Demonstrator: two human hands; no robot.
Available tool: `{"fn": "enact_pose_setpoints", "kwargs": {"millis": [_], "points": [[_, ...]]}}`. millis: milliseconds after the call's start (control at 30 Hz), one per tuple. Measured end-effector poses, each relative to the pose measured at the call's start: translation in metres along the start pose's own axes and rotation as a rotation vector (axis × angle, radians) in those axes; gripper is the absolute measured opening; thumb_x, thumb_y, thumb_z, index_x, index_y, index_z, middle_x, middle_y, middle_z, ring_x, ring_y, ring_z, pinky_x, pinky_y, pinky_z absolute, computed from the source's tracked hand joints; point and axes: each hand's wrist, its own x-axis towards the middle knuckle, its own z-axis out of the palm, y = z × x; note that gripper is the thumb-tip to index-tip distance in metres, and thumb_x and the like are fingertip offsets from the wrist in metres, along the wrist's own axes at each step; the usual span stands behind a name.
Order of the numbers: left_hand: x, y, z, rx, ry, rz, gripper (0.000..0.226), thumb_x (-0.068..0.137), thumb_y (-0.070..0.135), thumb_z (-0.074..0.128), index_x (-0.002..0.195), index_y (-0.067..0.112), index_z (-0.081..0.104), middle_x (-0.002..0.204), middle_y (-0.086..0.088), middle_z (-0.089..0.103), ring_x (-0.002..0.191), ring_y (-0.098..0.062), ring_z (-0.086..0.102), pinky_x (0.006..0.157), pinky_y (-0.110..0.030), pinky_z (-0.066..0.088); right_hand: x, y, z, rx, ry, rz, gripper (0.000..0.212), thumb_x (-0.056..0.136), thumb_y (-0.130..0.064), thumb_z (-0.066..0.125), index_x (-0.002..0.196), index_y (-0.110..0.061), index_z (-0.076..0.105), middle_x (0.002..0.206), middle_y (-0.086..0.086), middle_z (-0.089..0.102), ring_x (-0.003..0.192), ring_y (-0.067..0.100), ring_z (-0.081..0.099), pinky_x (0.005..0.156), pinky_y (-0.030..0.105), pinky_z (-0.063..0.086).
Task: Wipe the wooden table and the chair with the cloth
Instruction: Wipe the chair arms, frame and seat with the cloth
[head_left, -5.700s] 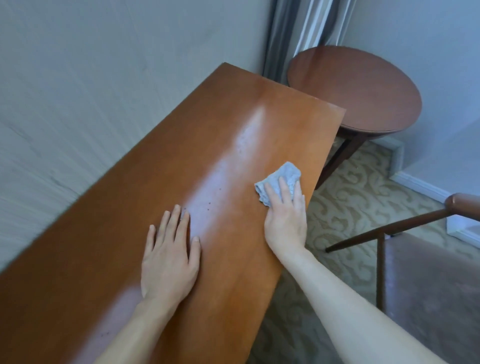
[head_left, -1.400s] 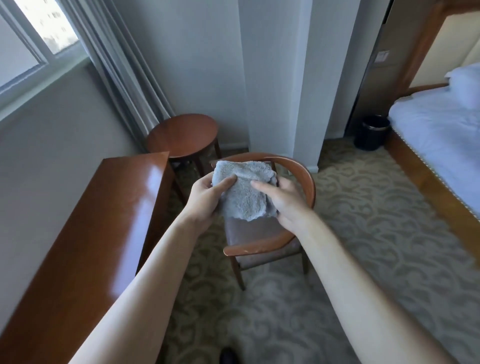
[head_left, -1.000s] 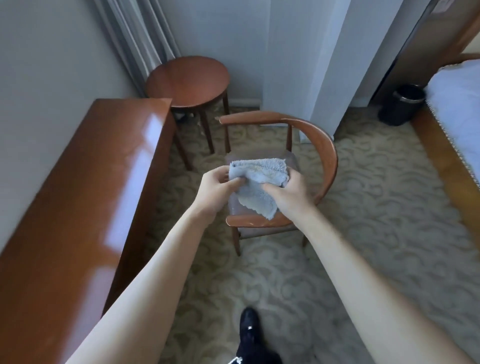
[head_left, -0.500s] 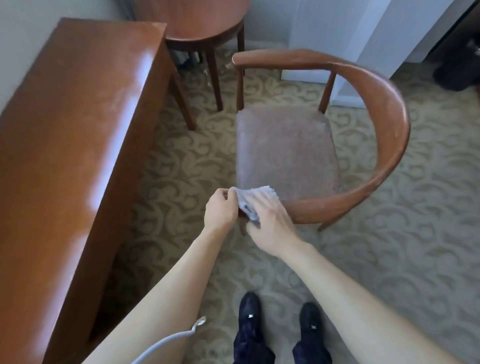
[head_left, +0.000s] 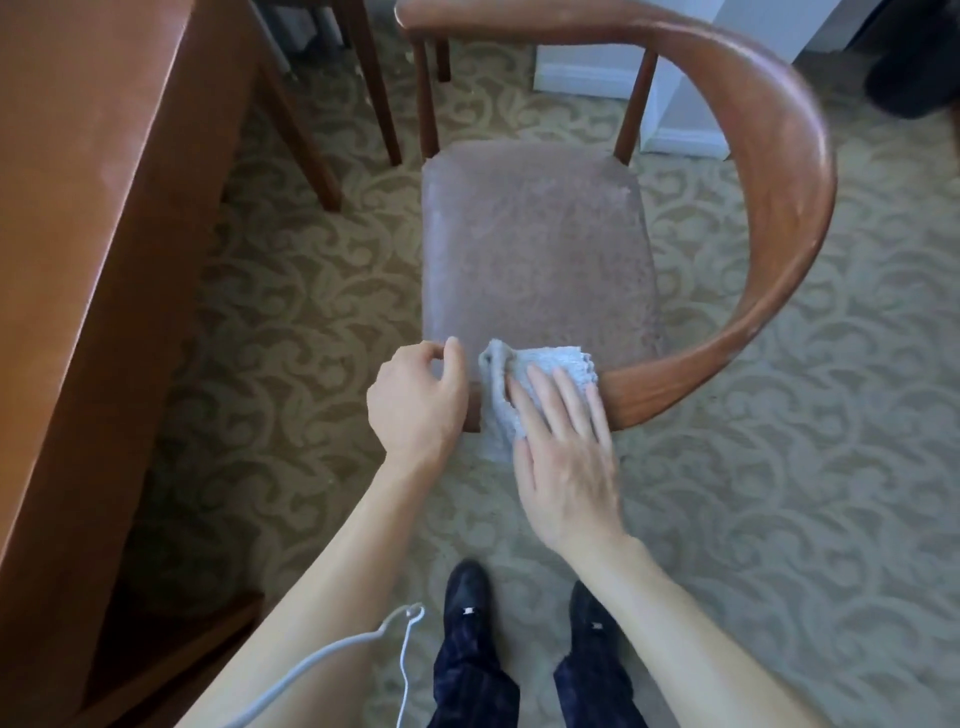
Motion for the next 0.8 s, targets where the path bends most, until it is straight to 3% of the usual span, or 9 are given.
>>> {"fn": "enact_pose_setpoints", "kwargs": {"millis": [100, 167, 200, 300, 500, 633, 800], "points": [[0.000, 0.009, 0.008, 0.194, 0.060, 0.205, 0.040, 0.100, 0.042, 0.046, 0.094, 0.018, 0.077, 0.108, 0.001, 0.075, 0.097, -0.025, 0.066, 0.100, -0.041, 0.044, 0.005, 0.037, -0.011, -0.047, 0.035, 0.123, 0.052, 0.100, -0.027, 0.029, 0.149, -0.017, 0.045, 0.159, 0.003, 0.041, 0.153, 0.024, 0.025, 0.127, 0.049, 0.013], [0.000, 0.015, 0.016, 0.241, 0.014, 0.299, 0.039, 0.100, 0.041, 0.045, 0.092, 0.019, 0.076, 0.101, 0.001, 0.075, 0.092, -0.025, 0.067, 0.093, -0.040, 0.045, 0.013, 0.056, -0.017, -0.073, 0.072, 0.210, 0.049, 0.099, -0.026, 0.030, 0.141, -0.015, 0.052, 0.151, 0.003, 0.050, 0.150, 0.027, 0.030, 0.127, 0.050, 0.013], [-0.001, 0.017, 0.019, 0.271, -0.011, 0.323, 0.042, 0.101, 0.044, 0.042, 0.085, 0.021, 0.074, 0.092, 0.003, 0.074, 0.085, -0.026, 0.066, 0.082, -0.039, 0.045, 0.016, 0.059, -0.020, -0.078, 0.081, 0.244, 0.047, 0.098, -0.025, 0.031, 0.137, -0.015, 0.055, 0.146, 0.003, 0.053, 0.149, 0.028, 0.033, 0.127, 0.050, 0.012], [0.000, 0.016, 0.021, 0.292, -0.036, 0.327, 0.048, 0.101, 0.051, 0.033, 0.072, 0.024, 0.061, 0.072, 0.006, 0.065, 0.067, -0.024, 0.059, 0.062, -0.035, 0.036, 0.028, 0.036, -0.020, -0.078, 0.042, 0.260, 0.044, 0.094, -0.024, 0.031, 0.127, -0.016, 0.059, 0.131, 0.001, 0.060, 0.140, 0.028, 0.042, 0.125, 0.052, 0.014], [0.008, 0.014, 0.021, 0.312, -0.140, 0.279, 0.046, 0.098, 0.050, 0.030, 0.074, 0.024, 0.059, 0.067, 0.005, 0.063, 0.068, -0.021, 0.061, 0.062, -0.036, 0.046, 0.045, -0.028, -0.005, 0.027, -0.007, 0.190, 0.037, 0.099, -0.020, 0.037, 0.129, -0.015, 0.058, 0.125, -0.001, 0.065, 0.134, 0.024, 0.048, 0.125, 0.045, 0.016], [0.004, 0.018, 0.021, 0.385, -0.163, 0.317, 0.049, 0.101, 0.048, 0.027, 0.076, 0.023, 0.061, 0.066, 0.003, 0.063, 0.067, -0.026, 0.063, 0.065, -0.040, 0.051, 0.035, -0.001, -0.011, -0.005, -0.011, 0.096, 0.035, 0.097, -0.021, 0.036, 0.123, -0.017, 0.059, 0.120, -0.001, 0.064, 0.131, 0.026, 0.050, 0.125, 0.047, 0.017], [0.002, 0.015, 0.021, 0.459, -0.167, 0.309, 0.063, 0.098, 0.063, 0.019, 0.076, 0.026, 0.065, 0.066, 0.003, 0.061, 0.070, -0.033, 0.059, 0.071, -0.040, 0.053, 0.025, 0.071, -0.032, -0.086, 0.037, 0.147, 0.042, 0.090, -0.023, 0.034, 0.124, -0.019, 0.058, 0.124, -0.002, 0.060, 0.136, 0.026, 0.044, 0.126, 0.047, 0.013]]}}
